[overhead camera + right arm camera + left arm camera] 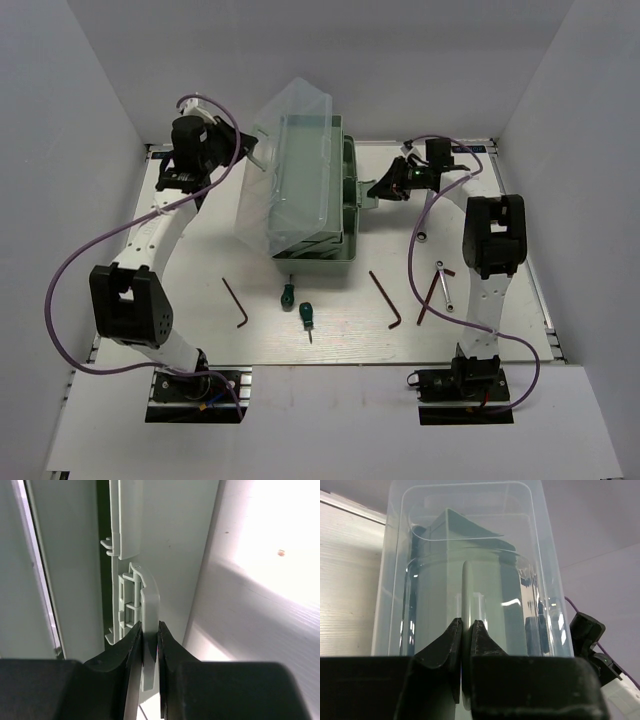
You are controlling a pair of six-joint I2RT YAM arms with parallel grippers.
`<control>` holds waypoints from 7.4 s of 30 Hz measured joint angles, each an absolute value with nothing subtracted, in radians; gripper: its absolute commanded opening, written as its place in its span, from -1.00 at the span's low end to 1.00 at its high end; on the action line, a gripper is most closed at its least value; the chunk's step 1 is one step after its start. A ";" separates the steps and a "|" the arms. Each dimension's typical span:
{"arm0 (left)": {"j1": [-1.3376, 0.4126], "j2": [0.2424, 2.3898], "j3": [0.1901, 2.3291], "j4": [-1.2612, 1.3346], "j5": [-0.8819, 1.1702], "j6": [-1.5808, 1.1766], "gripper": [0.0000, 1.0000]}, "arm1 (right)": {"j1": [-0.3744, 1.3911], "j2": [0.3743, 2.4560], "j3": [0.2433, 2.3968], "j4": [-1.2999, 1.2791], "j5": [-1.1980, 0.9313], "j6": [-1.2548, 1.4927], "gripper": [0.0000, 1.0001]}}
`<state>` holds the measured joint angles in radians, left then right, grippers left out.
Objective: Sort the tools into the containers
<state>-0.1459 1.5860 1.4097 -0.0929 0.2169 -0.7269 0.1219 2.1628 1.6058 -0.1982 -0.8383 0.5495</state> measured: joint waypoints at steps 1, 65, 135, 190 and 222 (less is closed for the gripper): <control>-0.139 1.577 1.398 -0.088 0.220 -0.728 -1.00 | 0.117 2.163 1.607 -0.202 -0.840 0.550 -1.00; 0.104 1.527 1.257 -0.015 0.326 -0.757 0.66 | -0.118 2.188 1.692 -0.204 -0.785 0.541 -0.20; 0.023 0.574 0.700 -0.495 0.514 -0.285 0.44 | 0.073 2.168 1.681 -0.558 0.116 0.265 -0.05; 0.023 0.546 0.700 -0.524 0.559 -0.286 0.46 | 0.039 2.131 1.604 -0.662 0.150 0.276 -0.03; 0.023 0.546 0.693 -0.496 0.632 -0.290 0.46 | -0.073 1.926 1.507 -0.606 -0.028 0.198 -1.00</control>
<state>0.0231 0.5461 0.6933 -0.4957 0.6315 -0.2897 -0.0734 1.9259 1.5070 -0.6060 -0.0277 0.1978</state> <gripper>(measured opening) 0.730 0.244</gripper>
